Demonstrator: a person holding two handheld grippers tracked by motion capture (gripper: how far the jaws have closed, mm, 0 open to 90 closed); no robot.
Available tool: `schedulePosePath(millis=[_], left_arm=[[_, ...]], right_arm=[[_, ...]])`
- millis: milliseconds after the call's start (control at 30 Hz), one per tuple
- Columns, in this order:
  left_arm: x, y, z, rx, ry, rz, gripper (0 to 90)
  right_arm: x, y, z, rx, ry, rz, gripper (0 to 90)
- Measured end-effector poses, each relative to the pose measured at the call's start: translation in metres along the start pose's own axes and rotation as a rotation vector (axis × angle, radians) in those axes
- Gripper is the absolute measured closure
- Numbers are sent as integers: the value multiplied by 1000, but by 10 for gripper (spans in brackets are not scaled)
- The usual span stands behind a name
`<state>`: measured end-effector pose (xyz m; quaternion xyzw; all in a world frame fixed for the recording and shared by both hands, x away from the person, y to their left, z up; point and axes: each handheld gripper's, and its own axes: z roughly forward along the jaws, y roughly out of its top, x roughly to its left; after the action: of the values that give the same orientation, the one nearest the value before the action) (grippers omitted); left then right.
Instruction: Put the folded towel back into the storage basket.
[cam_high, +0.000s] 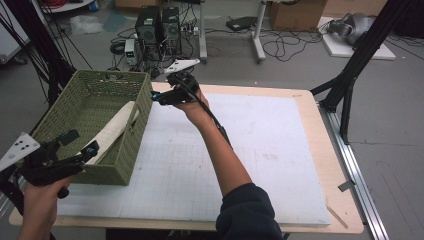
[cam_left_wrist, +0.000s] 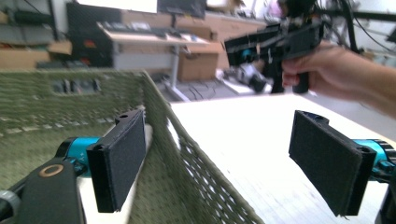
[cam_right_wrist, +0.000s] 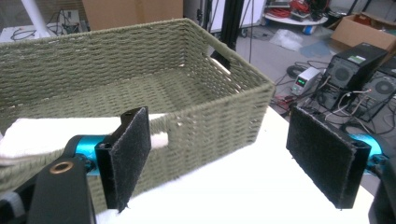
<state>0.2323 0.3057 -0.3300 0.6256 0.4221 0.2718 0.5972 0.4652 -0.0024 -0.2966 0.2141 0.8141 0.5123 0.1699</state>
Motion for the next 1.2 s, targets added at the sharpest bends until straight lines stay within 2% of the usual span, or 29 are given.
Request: schedulePosePath(millis=[100,333,467,933,1200], left_arm=[[-2,-1,5,0,-21,-14,185],[-12,1,18,-5,-63,10,172],[-20,1,27,-2,-82,27,172],[-46,1,66,16,-218,48,170],[-62,-2,87,9,-260,107,167]], right_arm=[[-4,-4,-12,3,-15,-2,194],[-11,-12,-46,-1,-49,-7,176],[-15,-22,-70,-15,-70,13,172],[-25,-68,-149,-28,-180,44,171],[-24,-100,-189,-16,-256,63,171]])
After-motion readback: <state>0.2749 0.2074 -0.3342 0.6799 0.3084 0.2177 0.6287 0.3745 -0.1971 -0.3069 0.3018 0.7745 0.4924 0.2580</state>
